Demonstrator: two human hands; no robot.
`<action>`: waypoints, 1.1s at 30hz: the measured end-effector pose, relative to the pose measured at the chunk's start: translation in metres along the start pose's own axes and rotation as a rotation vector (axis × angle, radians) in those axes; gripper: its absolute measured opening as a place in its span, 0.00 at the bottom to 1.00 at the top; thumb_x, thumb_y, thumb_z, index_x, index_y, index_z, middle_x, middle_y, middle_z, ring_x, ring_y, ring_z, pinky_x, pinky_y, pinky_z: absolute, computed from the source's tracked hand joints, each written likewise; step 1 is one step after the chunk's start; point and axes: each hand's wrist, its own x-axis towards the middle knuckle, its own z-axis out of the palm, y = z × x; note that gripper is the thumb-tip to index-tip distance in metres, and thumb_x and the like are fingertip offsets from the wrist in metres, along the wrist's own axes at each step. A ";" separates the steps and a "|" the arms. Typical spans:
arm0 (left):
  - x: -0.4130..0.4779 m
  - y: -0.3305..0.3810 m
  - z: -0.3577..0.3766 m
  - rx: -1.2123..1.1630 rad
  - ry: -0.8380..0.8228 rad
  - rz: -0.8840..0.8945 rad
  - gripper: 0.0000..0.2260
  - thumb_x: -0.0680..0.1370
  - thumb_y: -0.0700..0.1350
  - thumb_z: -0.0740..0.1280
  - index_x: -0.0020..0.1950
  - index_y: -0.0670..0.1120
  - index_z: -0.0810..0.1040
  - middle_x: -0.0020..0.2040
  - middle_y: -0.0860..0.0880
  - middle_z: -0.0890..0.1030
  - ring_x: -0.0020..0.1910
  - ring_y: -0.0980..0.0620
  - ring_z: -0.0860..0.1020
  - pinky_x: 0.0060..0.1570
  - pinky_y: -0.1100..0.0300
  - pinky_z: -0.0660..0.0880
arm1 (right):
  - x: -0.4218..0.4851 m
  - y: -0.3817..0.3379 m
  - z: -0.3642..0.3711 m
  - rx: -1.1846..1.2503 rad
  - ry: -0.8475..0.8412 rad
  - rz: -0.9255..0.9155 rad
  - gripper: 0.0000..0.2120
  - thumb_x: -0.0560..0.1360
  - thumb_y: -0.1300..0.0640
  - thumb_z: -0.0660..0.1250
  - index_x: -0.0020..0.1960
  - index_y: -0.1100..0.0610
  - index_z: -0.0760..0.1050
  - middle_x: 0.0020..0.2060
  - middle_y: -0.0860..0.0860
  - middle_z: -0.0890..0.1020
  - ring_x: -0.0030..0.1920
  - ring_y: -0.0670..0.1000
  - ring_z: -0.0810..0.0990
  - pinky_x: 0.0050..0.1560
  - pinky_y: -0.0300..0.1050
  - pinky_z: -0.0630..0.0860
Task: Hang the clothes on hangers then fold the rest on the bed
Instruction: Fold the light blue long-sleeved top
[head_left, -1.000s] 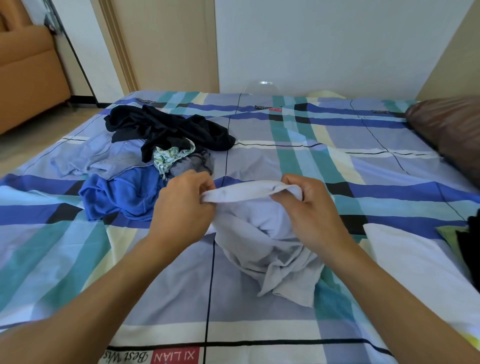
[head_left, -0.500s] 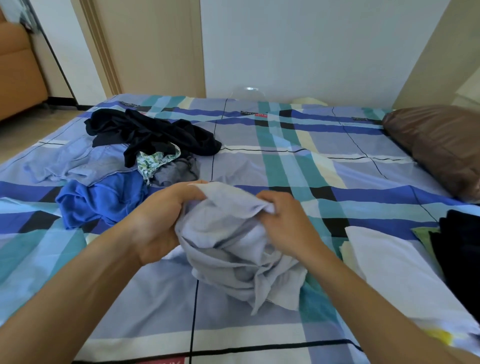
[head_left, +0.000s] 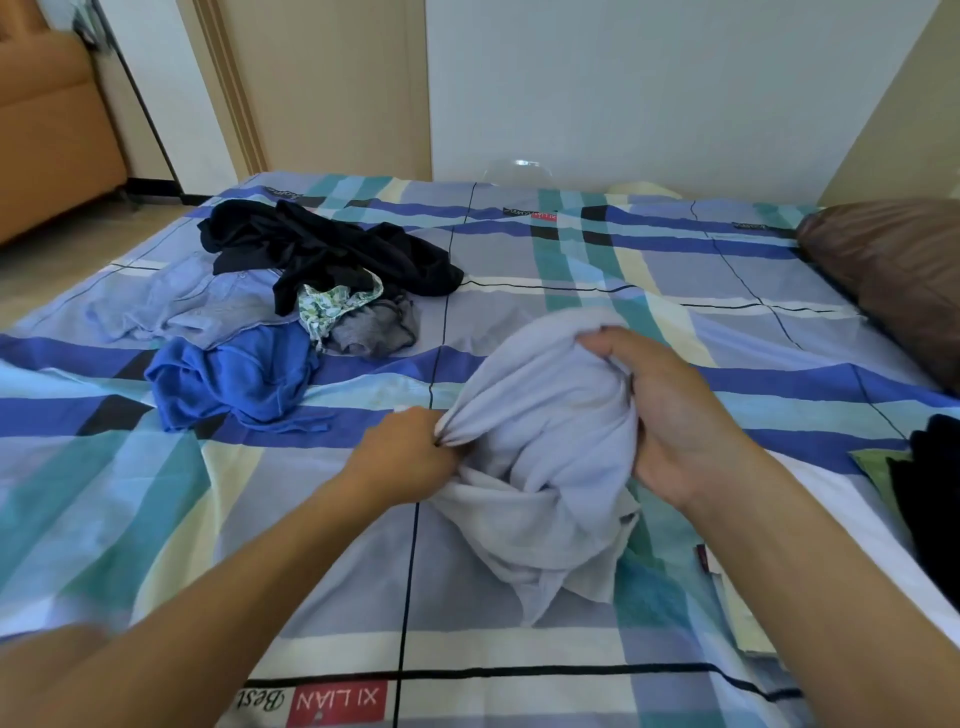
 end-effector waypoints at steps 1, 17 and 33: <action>-0.002 0.003 0.001 -0.242 -0.110 -0.055 0.14 0.74 0.57 0.65 0.50 0.48 0.80 0.50 0.42 0.83 0.49 0.43 0.81 0.48 0.48 0.80 | 0.000 -0.005 -0.005 0.021 -0.039 -0.026 0.11 0.71 0.58 0.73 0.53 0.59 0.79 0.43 0.56 0.83 0.44 0.54 0.82 0.45 0.45 0.79; -0.044 0.024 -0.034 -1.396 -0.615 0.029 0.24 0.64 0.48 0.79 0.57 0.40 0.85 0.58 0.41 0.84 0.54 0.44 0.84 0.53 0.52 0.82 | 0.029 0.019 -0.041 -0.936 0.037 -0.116 0.11 0.78 0.63 0.60 0.43 0.58 0.80 0.36 0.56 0.84 0.38 0.54 0.80 0.39 0.42 0.76; -0.041 0.017 0.002 -1.241 -0.633 -0.038 0.34 0.70 0.74 0.55 0.62 0.55 0.84 0.65 0.46 0.81 0.62 0.43 0.81 0.61 0.42 0.77 | 0.002 0.015 -0.021 0.236 -0.234 0.040 0.12 0.72 0.53 0.67 0.45 0.54 0.88 0.51 0.53 0.87 0.50 0.50 0.87 0.48 0.45 0.84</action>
